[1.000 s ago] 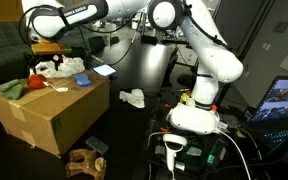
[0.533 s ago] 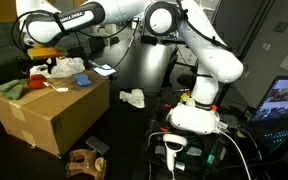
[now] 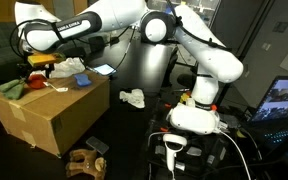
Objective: Put the objects on the table on top of the box and put the objects on the box on the table
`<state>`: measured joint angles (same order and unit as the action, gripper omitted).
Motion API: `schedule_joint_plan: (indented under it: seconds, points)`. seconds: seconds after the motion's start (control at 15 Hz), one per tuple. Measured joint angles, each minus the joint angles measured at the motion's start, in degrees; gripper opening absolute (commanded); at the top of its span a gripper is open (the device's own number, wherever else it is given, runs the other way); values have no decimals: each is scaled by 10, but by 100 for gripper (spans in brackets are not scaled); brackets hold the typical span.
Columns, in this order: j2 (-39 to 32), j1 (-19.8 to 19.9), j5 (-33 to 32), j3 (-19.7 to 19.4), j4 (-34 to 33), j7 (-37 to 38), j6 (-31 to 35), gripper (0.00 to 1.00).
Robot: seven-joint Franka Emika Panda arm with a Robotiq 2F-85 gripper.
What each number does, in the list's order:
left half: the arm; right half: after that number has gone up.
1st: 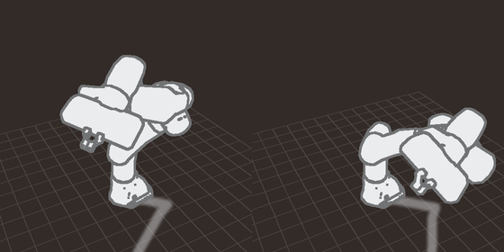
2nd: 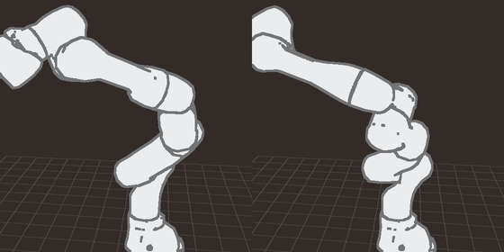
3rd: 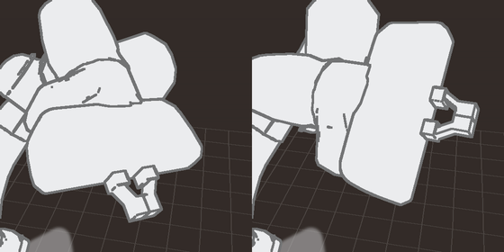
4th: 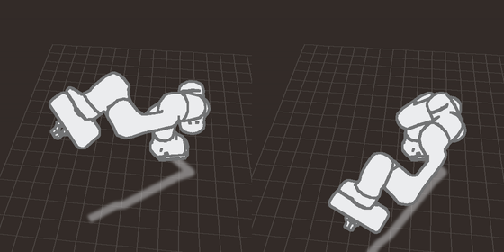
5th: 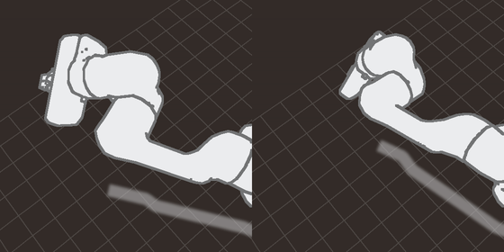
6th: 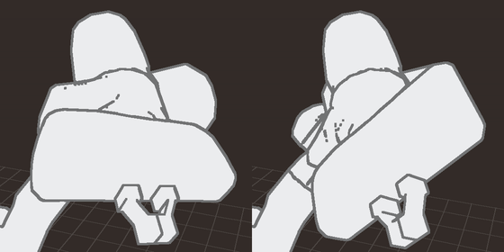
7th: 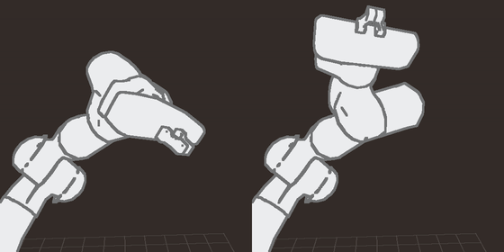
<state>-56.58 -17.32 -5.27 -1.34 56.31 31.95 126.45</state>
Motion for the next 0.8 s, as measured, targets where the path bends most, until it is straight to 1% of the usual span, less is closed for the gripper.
schedule_joint_plan:
  seconds: [0.33, 0.4, 0.47, 0.53, 0.6, 0.8]
  points:
    - [-30, 0, 0, 0, -38, -8, -3, 100]
    - [-34, 0, 0, 0, -45, -8, -4, 95]
    - [-38, 1, 1, 0, -51, -9, -5, 76]
    - [-42, 1, 1, 0, -56, -9, -8, 71]
    - [-45, 1, 1, 0, -62, -9, -11, 70]
    - [-53, 2, 1, -1, -75, -9, -17, 46]
